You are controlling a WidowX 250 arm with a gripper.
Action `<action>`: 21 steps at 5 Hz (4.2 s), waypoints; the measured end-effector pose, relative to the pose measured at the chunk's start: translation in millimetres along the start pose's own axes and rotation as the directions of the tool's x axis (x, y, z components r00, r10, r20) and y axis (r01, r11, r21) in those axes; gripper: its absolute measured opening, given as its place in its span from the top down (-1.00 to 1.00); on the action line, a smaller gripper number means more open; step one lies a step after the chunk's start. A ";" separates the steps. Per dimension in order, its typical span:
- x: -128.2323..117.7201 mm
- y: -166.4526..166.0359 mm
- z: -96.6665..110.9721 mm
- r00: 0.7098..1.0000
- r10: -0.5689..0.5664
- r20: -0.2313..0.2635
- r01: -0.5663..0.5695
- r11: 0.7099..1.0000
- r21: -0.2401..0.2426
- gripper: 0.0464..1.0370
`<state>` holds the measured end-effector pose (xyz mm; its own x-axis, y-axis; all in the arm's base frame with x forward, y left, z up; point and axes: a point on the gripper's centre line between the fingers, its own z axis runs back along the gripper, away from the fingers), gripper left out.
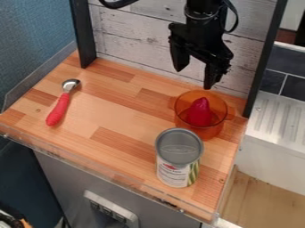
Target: Move the can to the right side of the table
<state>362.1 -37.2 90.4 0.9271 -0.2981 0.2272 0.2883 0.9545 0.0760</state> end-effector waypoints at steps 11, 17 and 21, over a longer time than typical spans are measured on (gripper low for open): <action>-101.1 -122.0 -15.6 0.604 0.796 0.038 -0.795 0.599 0.098 -0.93; -106.0 -44.2 -35.7 0.407 0.909 0.089 -0.906 0.389 0.168 -0.92; -94.0 14.6 -39.5 0.348 0.922 0.171 -0.921 0.302 0.245 -0.93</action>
<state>288.6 5.0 31.8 0.5469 0.7755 0.3154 -0.8259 0.5614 0.0519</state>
